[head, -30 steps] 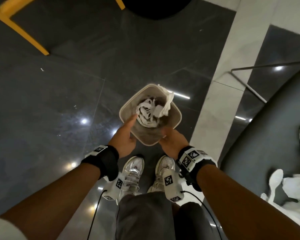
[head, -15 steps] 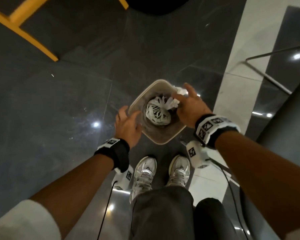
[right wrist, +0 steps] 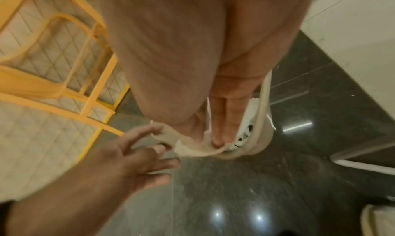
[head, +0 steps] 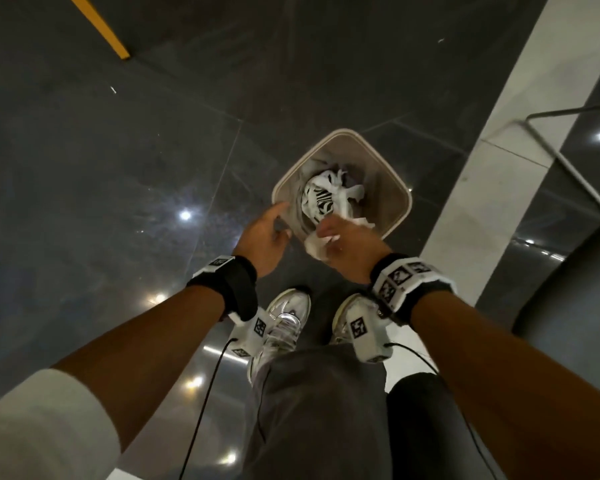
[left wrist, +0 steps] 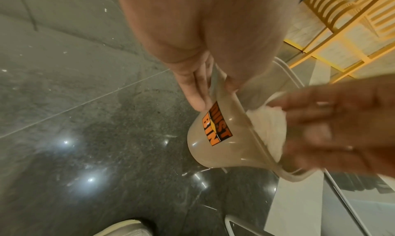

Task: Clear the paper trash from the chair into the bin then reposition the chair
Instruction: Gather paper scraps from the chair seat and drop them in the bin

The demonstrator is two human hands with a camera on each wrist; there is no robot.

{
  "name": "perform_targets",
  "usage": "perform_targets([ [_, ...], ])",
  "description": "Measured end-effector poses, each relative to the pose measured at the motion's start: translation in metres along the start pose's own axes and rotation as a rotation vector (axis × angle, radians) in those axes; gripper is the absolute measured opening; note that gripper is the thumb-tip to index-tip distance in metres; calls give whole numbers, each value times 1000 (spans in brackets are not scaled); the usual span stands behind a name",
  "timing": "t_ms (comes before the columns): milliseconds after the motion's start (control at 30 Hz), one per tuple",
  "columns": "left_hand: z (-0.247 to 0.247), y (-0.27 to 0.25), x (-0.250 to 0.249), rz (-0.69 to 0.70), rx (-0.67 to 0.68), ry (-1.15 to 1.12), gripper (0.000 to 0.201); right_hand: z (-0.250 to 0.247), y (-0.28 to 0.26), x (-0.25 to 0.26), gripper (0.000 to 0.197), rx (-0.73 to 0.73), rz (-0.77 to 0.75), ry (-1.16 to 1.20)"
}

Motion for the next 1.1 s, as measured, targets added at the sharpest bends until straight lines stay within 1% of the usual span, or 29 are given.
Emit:
perform_targets([
  [33,-4,-2,1,-4,-7,-2,57,14,1,-2,46,70,12,-58],
  [67,-9,-5,-2,0,-19,-8,59,21,0,-5,52,92,24,-97],
  [100,-14,-8,-5,6,-34,-11,58,22,-2,-7,55,73,34,-106],
  [200,-25,-22,-21,4,-44,-6,52,6,-24,-7,55,-84,33,14],
  [267,-33,-36,-38,29,-25,1,43,-15,-53,-7,51,-185,63,130],
  [300,-37,-45,-49,47,1,-15,37,-23,-70,-8,46,-218,103,174],
  [400,-51,-80,-112,121,32,-33,24,-46,-136,-9,31,-264,162,259],
  [467,-53,-110,-177,199,45,-13,21,-64,-194,-11,23,-310,166,339],
  [533,-33,-141,-253,304,120,33,23,-85,-260,-13,20,-380,193,436],
  [667,53,-205,-402,485,305,152,20,-120,-396,-27,16,-543,289,539],
  [733,104,-240,-470,601,386,195,18,-125,-458,-41,13,-581,349,574],
  [800,157,-279,-532,728,479,278,15,-124,-512,-60,19,-601,400,609],
  [833,186,-299,-561,774,529,340,14,-124,-539,-71,20,-608,428,618],
  [867,215,-318,-586,800,584,396,15,-124,-563,-81,16,-617,442,635],
  [900,245,-333,-608,799,646,448,17,-126,-585,-92,12,-621,451,650],
  [967,307,-349,-636,767,773,568,19,-131,-613,-125,18,-623,460,693],
  [1000,340,-353,-642,774,823,643,18,-133,-623,-146,23,-650,481,719],
  [1033,371,-355,-643,796,843,726,19,-136,-628,-170,24,-686,508,742],
  [1067,401,-354,-636,816,847,804,24,-138,-632,-193,22,-717,538,753],
  [1100,430,-352,-620,820,835,881,37,-139,-634,-214,18,-752,576,733],
])
Point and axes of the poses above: each hand's wrist, its own y-axis towards the middle knuckle, its own z-axis out of the palm, x = y × z, the point moved 7 cm from there along y, towards the middle knuckle, and after that the axes turned 13 degrees about -y, right-handed, at the moved point
